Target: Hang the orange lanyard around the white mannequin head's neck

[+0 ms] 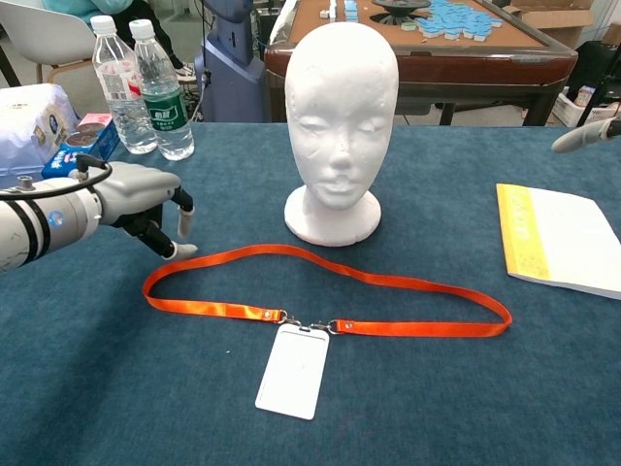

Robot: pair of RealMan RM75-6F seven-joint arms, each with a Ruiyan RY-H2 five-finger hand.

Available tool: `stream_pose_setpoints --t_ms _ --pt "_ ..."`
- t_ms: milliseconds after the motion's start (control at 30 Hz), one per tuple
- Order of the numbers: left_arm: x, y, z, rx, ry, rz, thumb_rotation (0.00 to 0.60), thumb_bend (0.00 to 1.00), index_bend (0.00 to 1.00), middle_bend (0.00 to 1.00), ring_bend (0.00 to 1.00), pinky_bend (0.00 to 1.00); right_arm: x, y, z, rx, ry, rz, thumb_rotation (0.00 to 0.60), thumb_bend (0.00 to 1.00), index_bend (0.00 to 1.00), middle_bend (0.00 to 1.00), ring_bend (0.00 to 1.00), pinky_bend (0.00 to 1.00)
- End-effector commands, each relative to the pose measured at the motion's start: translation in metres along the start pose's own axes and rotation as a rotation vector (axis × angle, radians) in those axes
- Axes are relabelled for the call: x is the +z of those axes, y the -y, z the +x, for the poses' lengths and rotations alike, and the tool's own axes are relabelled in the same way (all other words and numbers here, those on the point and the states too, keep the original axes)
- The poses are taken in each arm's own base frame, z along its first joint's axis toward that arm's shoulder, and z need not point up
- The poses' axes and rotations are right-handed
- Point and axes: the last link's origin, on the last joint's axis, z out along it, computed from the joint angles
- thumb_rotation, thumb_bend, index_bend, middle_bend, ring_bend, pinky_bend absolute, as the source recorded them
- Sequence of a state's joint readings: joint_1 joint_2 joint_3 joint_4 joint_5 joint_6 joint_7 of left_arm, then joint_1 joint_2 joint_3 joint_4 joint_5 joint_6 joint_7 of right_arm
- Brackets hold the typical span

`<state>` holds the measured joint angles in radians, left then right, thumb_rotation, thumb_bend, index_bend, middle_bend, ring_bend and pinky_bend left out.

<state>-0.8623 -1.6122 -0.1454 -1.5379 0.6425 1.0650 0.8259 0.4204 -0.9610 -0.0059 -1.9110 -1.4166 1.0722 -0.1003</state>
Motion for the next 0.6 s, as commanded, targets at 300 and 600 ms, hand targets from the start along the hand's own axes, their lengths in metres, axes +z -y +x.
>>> stream_pose_setpoints --t_ms 300,600 --pt "0.006 -0.018 -0.010 0.014 -0.019 0.007 0.380 0.27 0.46 0.96 0.95 0.96 -0.004 -0.004 -0.003 0.001 0.010 -0.012 0.600 0.26 0.12 0.72 0.63 0.84" --pt "0.015 -0.020 -0.017 0.005 -0.015 0.030 0.490 0.27 0.48 0.96 0.95 0.96 -0.008 -0.009 -0.005 0.006 0.016 -0.029 0.600 0.26 0.12 0.72 0.63 0.84"
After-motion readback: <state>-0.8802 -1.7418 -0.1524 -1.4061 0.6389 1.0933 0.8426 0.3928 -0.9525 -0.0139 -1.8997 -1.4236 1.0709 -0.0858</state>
